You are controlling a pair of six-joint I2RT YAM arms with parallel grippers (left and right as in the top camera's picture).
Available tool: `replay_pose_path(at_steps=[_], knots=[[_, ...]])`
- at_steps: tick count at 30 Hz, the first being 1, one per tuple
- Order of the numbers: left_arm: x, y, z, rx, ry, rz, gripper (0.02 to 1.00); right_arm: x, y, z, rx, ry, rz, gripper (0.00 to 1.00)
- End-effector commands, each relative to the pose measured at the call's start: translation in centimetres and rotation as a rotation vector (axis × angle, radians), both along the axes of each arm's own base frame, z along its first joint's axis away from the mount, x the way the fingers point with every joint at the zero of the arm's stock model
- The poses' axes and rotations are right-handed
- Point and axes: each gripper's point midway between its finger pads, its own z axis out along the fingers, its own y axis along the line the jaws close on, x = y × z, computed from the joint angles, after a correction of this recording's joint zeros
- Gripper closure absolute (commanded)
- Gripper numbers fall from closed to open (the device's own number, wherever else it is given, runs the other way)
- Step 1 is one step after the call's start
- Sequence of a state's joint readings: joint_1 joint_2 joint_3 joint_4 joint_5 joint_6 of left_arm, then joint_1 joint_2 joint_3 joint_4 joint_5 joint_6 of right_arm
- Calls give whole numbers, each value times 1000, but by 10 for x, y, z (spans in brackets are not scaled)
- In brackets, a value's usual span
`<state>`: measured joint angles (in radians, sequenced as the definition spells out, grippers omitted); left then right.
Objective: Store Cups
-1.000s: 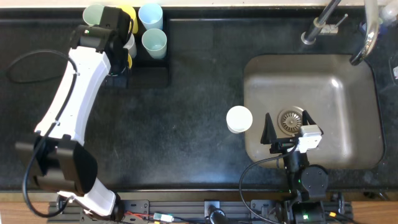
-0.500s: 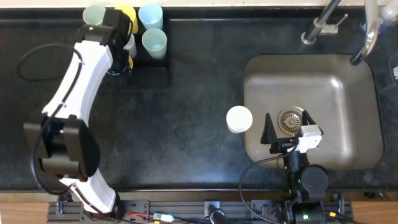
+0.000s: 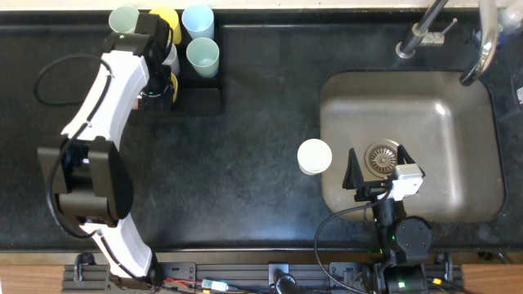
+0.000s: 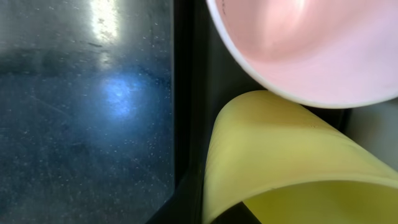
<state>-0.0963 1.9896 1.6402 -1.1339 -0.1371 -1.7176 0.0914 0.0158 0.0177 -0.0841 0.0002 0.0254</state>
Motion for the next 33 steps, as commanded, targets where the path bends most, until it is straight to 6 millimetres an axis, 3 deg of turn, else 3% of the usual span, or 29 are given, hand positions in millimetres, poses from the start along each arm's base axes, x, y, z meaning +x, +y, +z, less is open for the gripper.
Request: replay_pose_path(at_steps=[1, 11, 17, 20, 24, 27, 31, 33], knots=[[1, -2, -5, -7, 8, -19, 972, 1, -1, -4, -4, 5, -3, 3], [2, -1, 2, -1, -13, -19, 759, 1, -1, -4, -4, 5, -3, 3], [-4, 9, 35, 48, -73, -12, 619, 1, -1, -4, -4, 5, -3, 3], [-7, 14, 64, 79, -142, -25, 555, 1, -1, -4, -4, 5, -3, 3], [3, 22, 127, 205, -340, -143, 478, 1, -1, -4, -4, 5, -3, 3], [28, 20, 202, 422, -565, -401, 391, 1, -1, -4, -4, 5, -3, 3], [50, -18, 315, 805, -832, -904, 349, 1, -1, -4, -4, 5, -3, 5], [46, -38, 353, 954, -916, -1077, 294, 1, -1, -4, -4, 5, -3, 3]])
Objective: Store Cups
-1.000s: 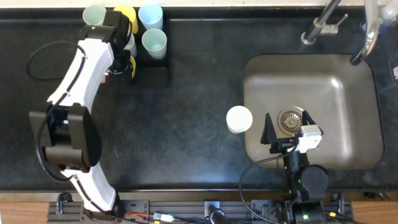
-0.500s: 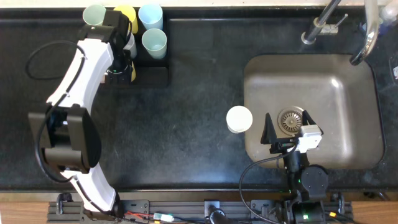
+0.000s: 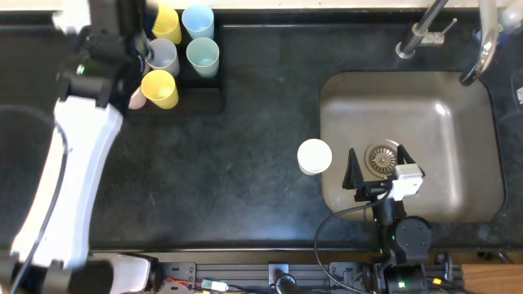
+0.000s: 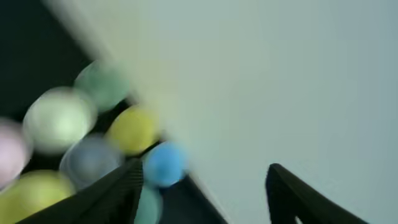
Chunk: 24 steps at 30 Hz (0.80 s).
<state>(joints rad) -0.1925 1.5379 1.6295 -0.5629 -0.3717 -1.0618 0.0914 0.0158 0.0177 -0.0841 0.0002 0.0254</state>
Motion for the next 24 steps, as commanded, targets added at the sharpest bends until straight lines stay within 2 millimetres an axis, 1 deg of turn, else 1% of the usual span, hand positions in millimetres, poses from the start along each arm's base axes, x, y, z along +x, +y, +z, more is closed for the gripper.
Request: replay_pose_path(at_steps=[1, 3, 6, 7, 8, 10, 13, 15, 18, 24], knots=[[-20, -33, 99, 733, -195, -361, 275, 1, -1, -4, -4, 5, -3, 3], [-29, -39, 120, 807, -264, -410, 242, 1, -1, -4, -4, 5, -3, 1], [-41, -36, 133, 863, -333, -445, 141, 1, -1, -4, -4, 5, -3, 3], [-45, -34, 134, 873, -357, -453, 45, 1, -1, -4, -4, 5, -3, 3], [-49, -32, 132, 878, -378, -456, 18, 1, -1, -4, -4, 5, -3, 3], [-57, -26, 125, 881, -417, -449, 18, 1, -1, -4, -4, 5, -3, 3], [-69, -17, 103, 888, -452, -437, 18, 1, -1, -4, -4, 5, -3, 3], [-80, -11, 83, 892, -463, -431, 18, 1, -1, -4, -4, 5, -3, 5], [-102, -2, 56, 899, -480, -427, 18, 1, -1, -4, -4, 5, -3, 5], [-153, 10, 2, 908, -480, -419, 18, 1, -1, -4, -4, 5, -3, 5]])
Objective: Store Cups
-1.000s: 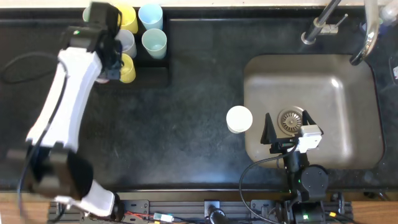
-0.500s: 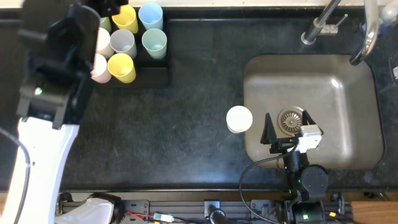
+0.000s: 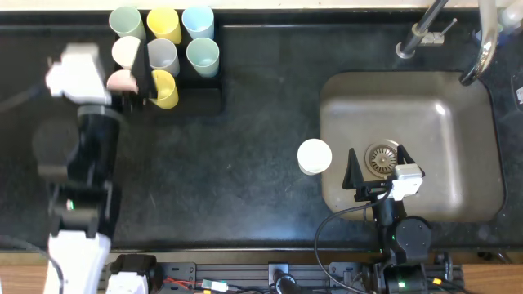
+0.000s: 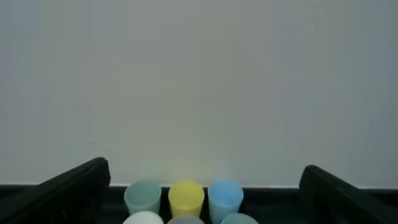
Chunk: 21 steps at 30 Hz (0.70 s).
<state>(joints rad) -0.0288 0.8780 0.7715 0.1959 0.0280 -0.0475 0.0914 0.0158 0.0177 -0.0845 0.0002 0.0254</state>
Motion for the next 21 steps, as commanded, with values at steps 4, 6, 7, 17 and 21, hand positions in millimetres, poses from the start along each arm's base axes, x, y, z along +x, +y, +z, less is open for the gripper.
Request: replay_pose_path(at_steps=[4, 6, 7, 17, 21], knots=[[-64, -1, -48, 31, -60, -28, 18, 1, -1, -4, -4, 5, -3, 3], [-75, 1, -63, 30, -71, -17, 18, 1, -1, -4, -4, 5, -3, 3], [-81, 2, -69, 29, -80, -14, 18, 1, -1, -4, -4, 5, -3, 3], [-107, -2, -139, 27, -154, -28, 18, 1, -1, -4, -4, 5, -3, 5], [-102, -8, -164, 25, -45, -56, 18, 1, -1, -4, -4, 5, -3, 3]])
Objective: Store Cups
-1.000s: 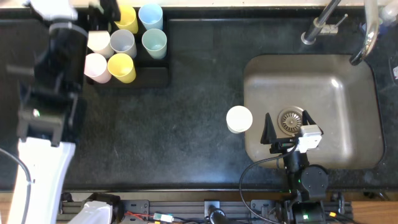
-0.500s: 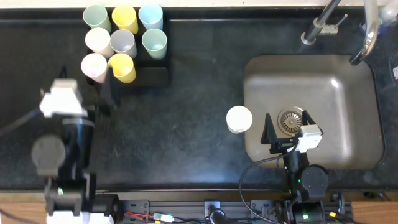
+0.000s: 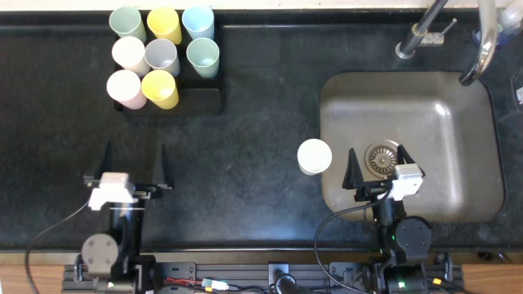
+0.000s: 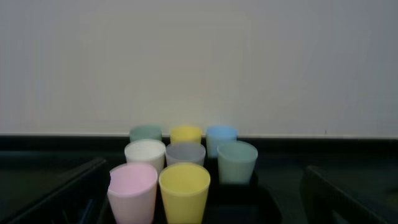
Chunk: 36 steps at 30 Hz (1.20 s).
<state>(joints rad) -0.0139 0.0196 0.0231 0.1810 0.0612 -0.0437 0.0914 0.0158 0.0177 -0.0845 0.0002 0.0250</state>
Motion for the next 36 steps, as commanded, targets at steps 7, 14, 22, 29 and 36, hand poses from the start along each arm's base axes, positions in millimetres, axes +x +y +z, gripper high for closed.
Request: replay_pose_path(at_steps=[7, 14, 22, 29, 36], knots=[[3, -11, -68, 26, 262, -49, 18, 1, -1, -4, -3, 5, -3, 5], [3, -11, -69, 26, 263, -46, 18, 1, -1, -4, -3, 5, -3, 3], [3, -11, -69, 26, 263, -46, 18, 1, -1, -4, -3, 5, -3, 5], [3, -11, -69, 26, 263, -46, 18, 1, -1, -4, -3, 5, -3, 5], [3, -11, -69, 26, 263, -46, 18, 1, -1, -4, -3, 5, -3, 5]])
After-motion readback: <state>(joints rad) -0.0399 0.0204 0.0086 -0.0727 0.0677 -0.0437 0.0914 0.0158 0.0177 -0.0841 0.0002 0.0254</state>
